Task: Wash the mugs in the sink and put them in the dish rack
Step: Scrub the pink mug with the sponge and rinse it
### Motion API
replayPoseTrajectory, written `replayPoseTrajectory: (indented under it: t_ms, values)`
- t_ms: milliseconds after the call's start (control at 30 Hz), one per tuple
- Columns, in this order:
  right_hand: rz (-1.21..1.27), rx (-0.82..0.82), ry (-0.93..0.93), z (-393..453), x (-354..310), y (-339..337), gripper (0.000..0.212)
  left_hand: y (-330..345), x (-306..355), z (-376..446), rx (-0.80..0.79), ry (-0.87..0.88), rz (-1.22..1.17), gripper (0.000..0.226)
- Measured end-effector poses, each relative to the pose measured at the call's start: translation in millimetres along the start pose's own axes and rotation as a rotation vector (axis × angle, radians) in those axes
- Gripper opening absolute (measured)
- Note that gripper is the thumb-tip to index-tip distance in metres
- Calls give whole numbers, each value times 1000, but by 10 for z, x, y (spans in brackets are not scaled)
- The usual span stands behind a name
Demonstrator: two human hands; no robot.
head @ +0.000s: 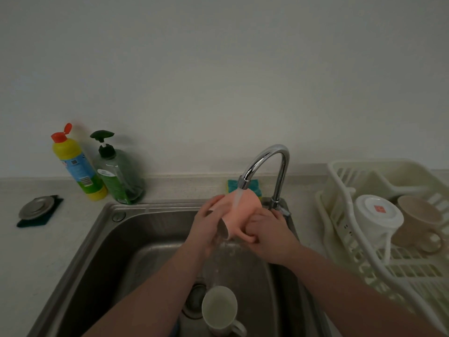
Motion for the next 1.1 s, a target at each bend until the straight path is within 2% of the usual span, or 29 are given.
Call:
replayPoseTrajectory:
  t_ms: [100, 200, 300, 367, 433, 500, 600, 700, 767, 833, 900, 967, 1000, 1033, 1100]
  values:
    - [-114, 79, -100, -18, 16, 46, 25, 28, 57, -35, 40, 115, 89, 35]
    - [-107, 85, -112, -13, 55, 86, 26, 40, 80, -74, 45, 151, 143, 41]
    - [3, 53, -40, 10, 10, 85, 47, 39, 100, -101, 39, 103, 180, 33]
    - [226, 10, 79, 15, -14, 36, 53, 17, 126, -110, 54, 70, 228, 20]
    - [552, -18, 227, 5, 56, 39, 38, -27, 171, -98, 60, 54, 346, 14]
    - [914, -49, 379, -42, 90, 94, 30, -64, 215, -81, 44, 54, 435, 32]
    - [1343, -76, 479, -67, 63, 174, 52, -55, 265, -95, -25, 28, 352, 49]
    - [1604, -98, 443, -40, -16, 95, 35, -20, 232, -153, -107, -15, 264, 56]
    - [1649, -89, 481, -22, -10, 63, 35, -28, 190, -140, -155, 76, 389, 54]
    - [1658, -92, 532, -33, 68, 73, 37, -30, 174, -137, -225, 166, 503, 71]
    - [1650, -128, 551, -48, 133, 83, 41, -25, 124, -110, -299, 184, 572, 87]
    - [1633, -154, 567, -78, 204, 120, 65, -1, 96, -104, -318, 207, 605, 87]
    - [1639, -155, 570, -94, 226, 143, 70, 9, 79, -95, -319, 214, 608, 84]
    - [1650, -159, 577, -111, 248, 155, 71, 24, 70, -91, -318, 219, 610, 81]
    - [1648, -143, 599, -131, 251, 144, 53, 48, 54, -75, -316, 227, 611, 72]
Point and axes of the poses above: each hand's wrist, its own z-axis towards the middle knuckle, its own y-axis out of the palm, x = y × z, the point moved 4 cm from there along z, towards the middle knuckle, and after that the axes turned 6 degrees about z, right-handed, at the moved point
